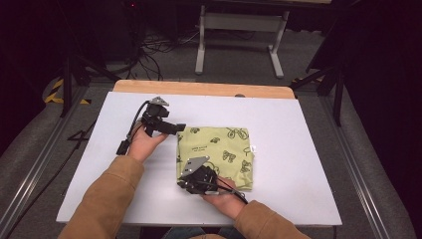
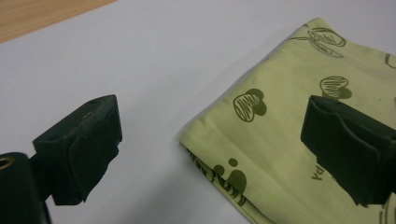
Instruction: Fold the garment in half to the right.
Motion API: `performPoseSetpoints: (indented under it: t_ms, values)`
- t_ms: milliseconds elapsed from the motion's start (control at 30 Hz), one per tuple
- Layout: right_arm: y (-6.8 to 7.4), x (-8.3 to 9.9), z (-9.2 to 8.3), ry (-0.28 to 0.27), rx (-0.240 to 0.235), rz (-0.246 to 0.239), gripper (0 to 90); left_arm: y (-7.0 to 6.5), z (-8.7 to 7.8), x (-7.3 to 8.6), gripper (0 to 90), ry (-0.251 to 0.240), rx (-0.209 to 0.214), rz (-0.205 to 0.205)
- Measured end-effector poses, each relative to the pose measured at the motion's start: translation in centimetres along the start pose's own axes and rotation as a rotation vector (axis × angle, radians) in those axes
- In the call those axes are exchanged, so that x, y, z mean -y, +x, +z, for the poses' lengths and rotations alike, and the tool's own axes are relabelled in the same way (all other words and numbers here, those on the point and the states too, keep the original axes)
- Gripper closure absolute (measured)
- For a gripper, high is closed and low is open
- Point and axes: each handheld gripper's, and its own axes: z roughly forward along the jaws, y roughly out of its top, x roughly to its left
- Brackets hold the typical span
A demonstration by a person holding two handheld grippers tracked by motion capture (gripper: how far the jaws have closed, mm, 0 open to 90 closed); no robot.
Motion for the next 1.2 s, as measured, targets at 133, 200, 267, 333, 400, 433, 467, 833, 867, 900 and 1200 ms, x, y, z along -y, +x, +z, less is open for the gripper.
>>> performPoseSetpoints:
  t_ms: [133, 200, 267, 333, 400, 433, 467, 833, 867, 900, 1200]
  values:
    - [0.2, 0.1, 0.0, -0.007, 0.013, -0.001, 79.6, 0.1, 1.0, 0.1, 11.6, 0.021, -0.032, -0.015]
    - [0.2, 0.1, 0.0, -0.007, 0.015, 0.001, 79.5, 0.2, 1.4, 0.2, 14.2, 0.033, -0.044, -0.021]
    - [0.2, 0.1, 0.0, -0.009, 0.016, 0.001, 79.5, 0.3, 1.7, 0.3, 17.3, 0.047, -0.055, -0.025]
    - [0.3, 0.1, 0.0, -0.009, 0.017, 0.0, 79.5, 0.3, 2.0, 0.4, 20.1, 0.061, -0.068, -0.026]
    - [0.3, 0.1, 0.0, -0.01, 0.019, -0.001, 79.5, 0.4, 2.2, 0.5, 23.9, 0.076, -0.065, -0.026]
    - [0.3, 0.1, 0.0, -0.01, 0.02, -0.001, 79.6, 0.4, 2.4, 0.6, 26.7, 0.083, -0.065, -0.026]
    - [0.3, 0.2, 0.0, -0.012, 0.022, -0.004, 79.5, 0.4, 2.5, 0.6, 29.1, 0.087, -0.069, -0.029]
    - [0.4, 0.2, 0.0, -0.015, 0.031, -0.004, 79.5, 0.3, 3.7, 0.9, 42.3, 0.148, -0.093, -0.034]
    - [0.4, 0.2, 0.0, -0.015, 0.032, -0.004, 79.5, 0.2, 3.8, 0.9, 43.1, 0.155, -0.099, -0.033]
    - [0.4, 0.2, 0.0, -0.015, 0.032, -0.004, 79.5, 0.3, 4.0, 0.9, 43.6, 0.158, -0.105, -0.027]
    - [0.5, 0.2, 0.0, -0.015, 0.035, -0.005, 79.3, -0.8, 4.9, 1.1, 54.2, 0.17, -0.114, 0.03]
